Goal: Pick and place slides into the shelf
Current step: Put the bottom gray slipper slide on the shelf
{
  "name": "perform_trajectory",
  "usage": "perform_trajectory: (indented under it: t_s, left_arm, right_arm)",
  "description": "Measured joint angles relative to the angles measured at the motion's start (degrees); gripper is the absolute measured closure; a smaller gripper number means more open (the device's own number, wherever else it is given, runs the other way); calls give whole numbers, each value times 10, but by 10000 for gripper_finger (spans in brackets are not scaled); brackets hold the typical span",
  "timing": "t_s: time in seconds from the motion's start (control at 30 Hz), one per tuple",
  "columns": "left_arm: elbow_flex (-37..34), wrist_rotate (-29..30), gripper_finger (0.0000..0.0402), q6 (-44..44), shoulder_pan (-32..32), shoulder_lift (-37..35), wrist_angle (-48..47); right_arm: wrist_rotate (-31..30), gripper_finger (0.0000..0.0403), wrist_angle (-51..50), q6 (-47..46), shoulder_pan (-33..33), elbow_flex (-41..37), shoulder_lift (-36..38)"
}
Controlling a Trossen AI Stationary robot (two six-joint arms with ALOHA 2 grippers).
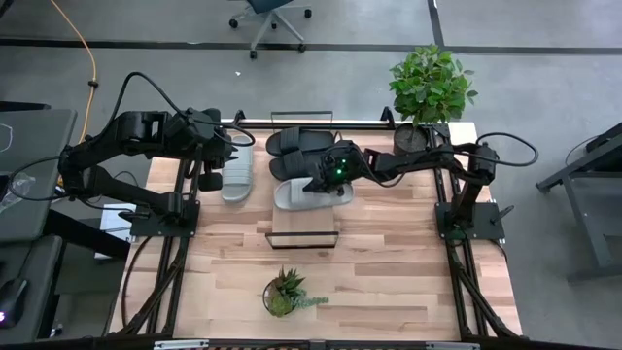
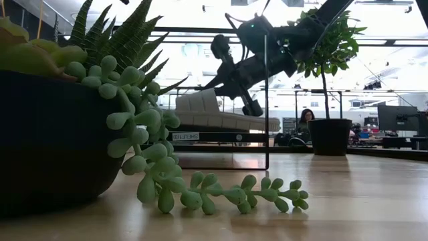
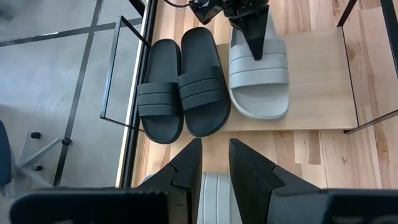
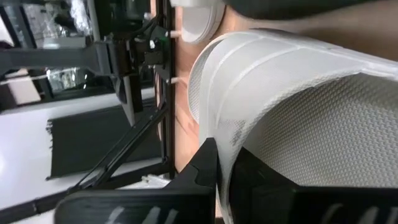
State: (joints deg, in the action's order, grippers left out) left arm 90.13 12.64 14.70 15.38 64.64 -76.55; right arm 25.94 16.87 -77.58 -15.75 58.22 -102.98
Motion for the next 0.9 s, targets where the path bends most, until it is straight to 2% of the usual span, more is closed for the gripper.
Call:
perform_trajectory:
  t_s: [0.9]
  left_arm:
    - [0,0,332,0,0,0,0]
  right_arm:
    - [-5,403,3,3,-3,1,-10]
